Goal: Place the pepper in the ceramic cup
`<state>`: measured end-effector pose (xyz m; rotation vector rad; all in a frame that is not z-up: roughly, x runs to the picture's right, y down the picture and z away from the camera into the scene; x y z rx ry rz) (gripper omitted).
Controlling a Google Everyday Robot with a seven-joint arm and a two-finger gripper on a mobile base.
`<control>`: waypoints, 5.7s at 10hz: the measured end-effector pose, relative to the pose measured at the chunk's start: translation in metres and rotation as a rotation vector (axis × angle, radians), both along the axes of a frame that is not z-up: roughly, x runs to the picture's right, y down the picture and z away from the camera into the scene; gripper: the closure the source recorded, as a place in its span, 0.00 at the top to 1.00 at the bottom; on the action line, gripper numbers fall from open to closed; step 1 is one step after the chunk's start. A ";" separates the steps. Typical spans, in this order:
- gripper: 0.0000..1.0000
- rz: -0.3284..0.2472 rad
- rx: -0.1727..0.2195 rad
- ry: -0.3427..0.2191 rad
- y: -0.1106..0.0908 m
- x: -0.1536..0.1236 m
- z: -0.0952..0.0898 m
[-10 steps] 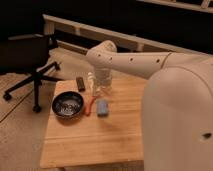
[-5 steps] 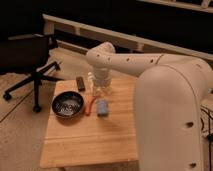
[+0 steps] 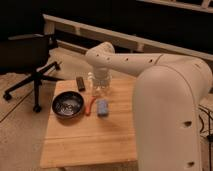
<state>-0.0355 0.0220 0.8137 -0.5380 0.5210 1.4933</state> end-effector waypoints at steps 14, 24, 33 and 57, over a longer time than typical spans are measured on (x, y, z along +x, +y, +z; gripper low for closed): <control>0.50 0.015 -0.099 0.077 0.004 -0.021 0.098; 0.45 -0.037 -0.166 0.020 0.037 -0.061 0.110; 0.55 -0.034 -0.184 0.045 0.042 -0.055 0.119; 0.00 0.002 0.295 -0.154 -0.120 -0.059 0.007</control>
